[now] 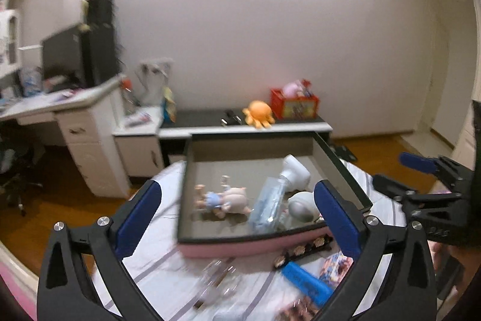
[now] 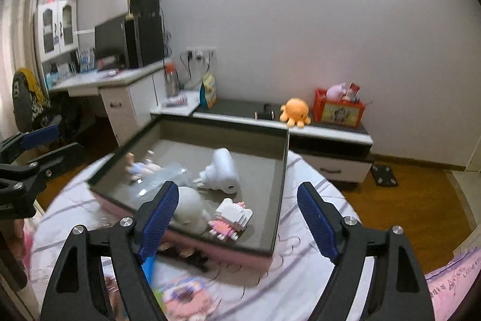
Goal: Organize rigid objects
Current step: 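Withdraw both grippers from the box back over the bed, then grasp the blue-and-gold box with the left gripper while the right gripper grasps the white charger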
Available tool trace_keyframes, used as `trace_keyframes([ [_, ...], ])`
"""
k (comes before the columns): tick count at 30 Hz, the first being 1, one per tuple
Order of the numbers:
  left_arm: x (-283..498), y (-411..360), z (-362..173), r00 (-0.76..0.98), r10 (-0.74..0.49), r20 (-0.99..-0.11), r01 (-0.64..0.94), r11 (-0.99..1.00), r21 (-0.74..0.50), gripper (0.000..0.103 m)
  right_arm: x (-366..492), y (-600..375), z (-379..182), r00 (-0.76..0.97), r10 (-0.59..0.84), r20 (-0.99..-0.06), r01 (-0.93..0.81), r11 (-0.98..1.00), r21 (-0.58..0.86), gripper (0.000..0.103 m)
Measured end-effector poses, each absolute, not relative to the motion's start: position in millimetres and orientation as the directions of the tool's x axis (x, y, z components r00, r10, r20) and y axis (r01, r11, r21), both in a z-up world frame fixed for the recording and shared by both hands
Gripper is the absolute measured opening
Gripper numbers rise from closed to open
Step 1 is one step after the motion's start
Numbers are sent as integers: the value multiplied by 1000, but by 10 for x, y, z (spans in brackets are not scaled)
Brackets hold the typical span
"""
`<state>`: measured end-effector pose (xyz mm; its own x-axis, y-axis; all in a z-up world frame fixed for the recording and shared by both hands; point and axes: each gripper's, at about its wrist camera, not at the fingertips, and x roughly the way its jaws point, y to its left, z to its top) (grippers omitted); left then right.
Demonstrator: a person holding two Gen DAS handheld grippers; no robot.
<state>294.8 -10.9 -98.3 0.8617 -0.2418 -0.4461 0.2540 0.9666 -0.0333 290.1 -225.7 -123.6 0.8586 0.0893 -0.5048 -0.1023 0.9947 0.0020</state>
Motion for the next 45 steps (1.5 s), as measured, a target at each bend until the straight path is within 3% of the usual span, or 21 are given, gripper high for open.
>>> trace_keyframes([
  [7, 1975, 83, -886, 940, -149, -307, 164, 986, 23, 103, 2013, -2026, -984, 919, 102, -382, -113, 994, -7, 89],
  [8, 1866, 88, -891, 943, -138, -303, 154, 988, 31, 103, 1891, -1990, -975, 925, 97, -367, -107, 994, -9, 95],
  [14, 1349, 144, -978, 947, -110, -302, 137, 988, 70, 103, 1340, -1833, -1006, 946, 63, -317, -76, 997, -29, 95],
  [21, 1045, 231, -1085, 940, -102, -325, 134, 988, 77, 103, 997, -1835, -1097, 943, 40, -329, -49, 999, -21, 95],
  [33, 954, 383, -1269, 913, -102, -394, 143, 987, 76, 103, 854, -1798, -1212, 930, 32, -367, -42, 999, -20, 95],
  [45, 1232, -117, -2122, 761, -210, -614, 310, 949, 60, 100, 1079, -1925, -1821, 851, 16, -525, -14, 1000, 8, 95],
])
